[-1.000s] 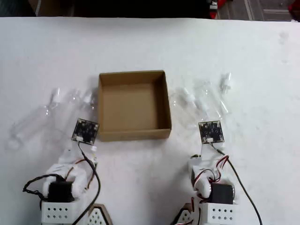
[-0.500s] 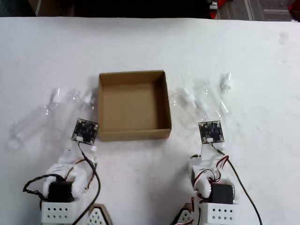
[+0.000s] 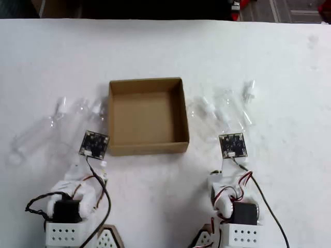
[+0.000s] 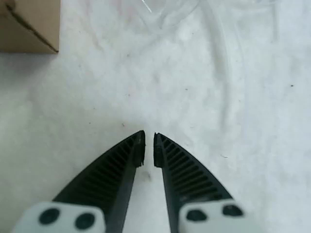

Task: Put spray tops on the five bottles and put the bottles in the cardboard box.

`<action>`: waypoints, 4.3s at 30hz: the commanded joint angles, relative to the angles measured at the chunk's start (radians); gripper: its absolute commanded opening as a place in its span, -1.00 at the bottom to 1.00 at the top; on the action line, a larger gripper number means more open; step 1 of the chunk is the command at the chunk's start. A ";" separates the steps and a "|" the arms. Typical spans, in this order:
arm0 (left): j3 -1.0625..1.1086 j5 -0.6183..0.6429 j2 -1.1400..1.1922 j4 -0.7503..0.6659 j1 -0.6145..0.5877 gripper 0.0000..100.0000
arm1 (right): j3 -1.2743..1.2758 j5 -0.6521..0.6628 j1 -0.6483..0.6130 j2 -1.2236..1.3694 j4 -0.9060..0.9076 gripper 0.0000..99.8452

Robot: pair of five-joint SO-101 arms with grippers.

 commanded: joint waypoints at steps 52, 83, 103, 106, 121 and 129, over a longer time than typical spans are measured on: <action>-0.184 -0.014 -0.007 -0.114 -0.289 -0.95 | 0.009 0.011 -0.010 -0.001 -0.102 -0.94; -0.440 -0.158 -0.005 -0.172 -0.070 -0.95 | 0.009 0.011 -0.171 -0.002 -0.438 -0.94; -0.546 -0.203 0.209 -0.282 -0.053 -0.95 | -0.009 0.075 -0.561 -0.001 -0.756 -0.85; -0.692 -0.203 0.467 -0.276 -0.053 -0.95 | 0.009 0.075 -0.533 -0.001 -0.730 -0.86; -1.367 -0.408 1.346 0.069 -0.125 -0.95 | 0.009 0.075 -0.486 -0.001 -0.713 -0.86; -1.392 -0.621 1.438 0.055 -0.229 -0.79 | 0.009 0.075 -0.486 -0.001 -0.713 -0.86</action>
